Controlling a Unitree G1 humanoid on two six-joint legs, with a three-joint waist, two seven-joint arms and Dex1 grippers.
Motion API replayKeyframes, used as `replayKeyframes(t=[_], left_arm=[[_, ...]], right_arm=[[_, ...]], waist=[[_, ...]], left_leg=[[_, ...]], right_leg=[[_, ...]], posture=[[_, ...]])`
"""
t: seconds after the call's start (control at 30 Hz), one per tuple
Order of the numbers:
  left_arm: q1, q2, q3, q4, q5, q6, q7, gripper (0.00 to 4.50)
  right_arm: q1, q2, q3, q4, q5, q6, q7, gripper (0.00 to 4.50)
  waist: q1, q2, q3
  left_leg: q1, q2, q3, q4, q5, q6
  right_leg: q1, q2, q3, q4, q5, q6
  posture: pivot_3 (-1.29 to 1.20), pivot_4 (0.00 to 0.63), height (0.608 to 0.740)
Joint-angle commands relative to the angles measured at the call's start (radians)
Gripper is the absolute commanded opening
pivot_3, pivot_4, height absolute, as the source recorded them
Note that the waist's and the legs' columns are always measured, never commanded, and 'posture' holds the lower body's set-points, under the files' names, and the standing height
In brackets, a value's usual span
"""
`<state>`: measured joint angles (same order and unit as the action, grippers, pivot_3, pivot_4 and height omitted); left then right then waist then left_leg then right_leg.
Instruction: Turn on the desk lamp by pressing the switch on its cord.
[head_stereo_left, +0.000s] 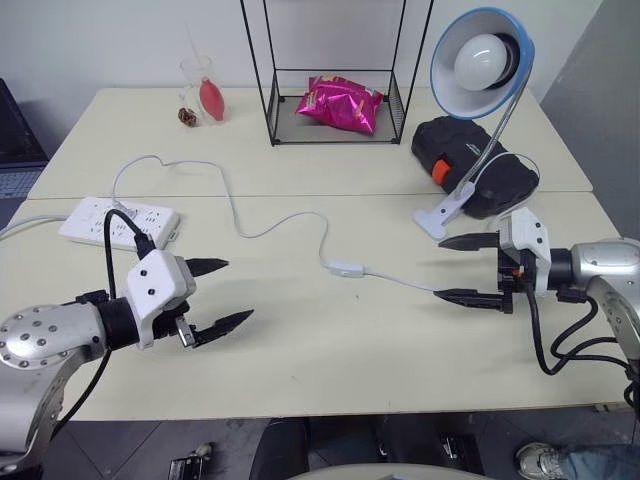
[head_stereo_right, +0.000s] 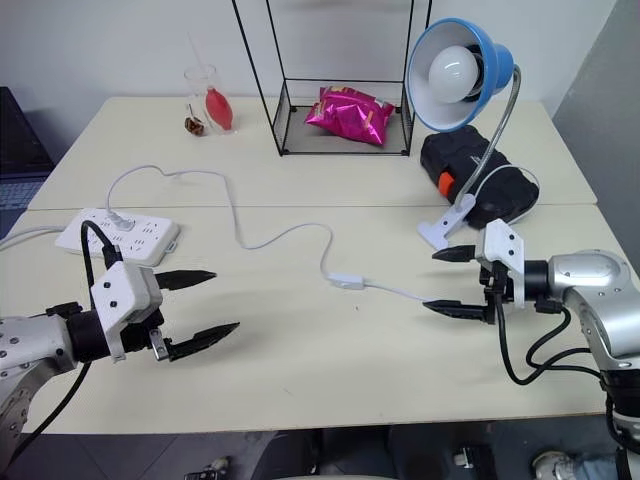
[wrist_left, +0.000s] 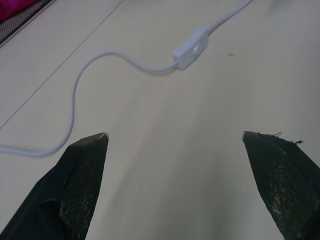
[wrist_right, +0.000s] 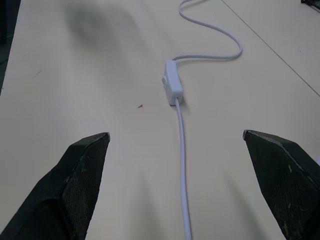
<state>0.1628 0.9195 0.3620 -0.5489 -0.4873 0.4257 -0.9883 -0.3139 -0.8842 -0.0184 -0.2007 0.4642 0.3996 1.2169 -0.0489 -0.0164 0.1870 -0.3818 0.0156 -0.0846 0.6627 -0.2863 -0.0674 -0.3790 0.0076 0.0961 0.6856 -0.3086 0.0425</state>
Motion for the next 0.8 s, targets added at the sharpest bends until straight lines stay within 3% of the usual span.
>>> replayKeyframes(t=[0.03,0.23,0.4,0.8], left_arm=[[-0.007,0.016,0.046,-0.051,-0.071,0.032,-0.021,4.47],[0.053,0.065,0.054,-0.109,-0.062,0.056,-0.055,4.47],[0.014,0.061,0.045,-0.165,-0.106,0.091,-0.024,4.47],[0.053,0.094,0.0,-0.187,-0.025,0.068,-0.034,4.47]], right_arm=[[-0.02,-0.002,-0.015,-0.035,0.018,0.001,0.008,4.5],[-0.046,0.005,0.022,-0.023,-0.019,-0.002,-0.005,4.5],[-0.094,0.043,0.092,0.017,-0.087,-0.015,-0.043,4.5],[-0.256,0.307,0.311,0.268,-0.283,-0.077,-0.136,4.5]], waist=[[0.0,0.0,0.0],[-0.002,0.0,0.0],[-0.002,0.0,0.0],[-0.008,0.0,0.0]], left_leg=[[0.0,0.0,0.0,0.0,0.0,0.0],[0.0,0.0,0.0,0.0,0.0,0.0],[0.0,0.0,0.0,0.0,0.0,0.0],[0.0,-0.001,0.0,-0.001,0.0,0.0]], right_leg=[[0.0,0.0,0.0,0.0,0.0,0.0],[0.0,0.0,0.0,0.0,0.0,0.0],[0.0,0.0,0.0,0.0,0.0,0.0],[-0.001,0.001,0.0,0.001,0.0,0.0]], posture=[[0.0,0.15,0.74],[0.0,0.15,0.74],[0.0,0.15,0.74],[0.0,0.15,0.74]])
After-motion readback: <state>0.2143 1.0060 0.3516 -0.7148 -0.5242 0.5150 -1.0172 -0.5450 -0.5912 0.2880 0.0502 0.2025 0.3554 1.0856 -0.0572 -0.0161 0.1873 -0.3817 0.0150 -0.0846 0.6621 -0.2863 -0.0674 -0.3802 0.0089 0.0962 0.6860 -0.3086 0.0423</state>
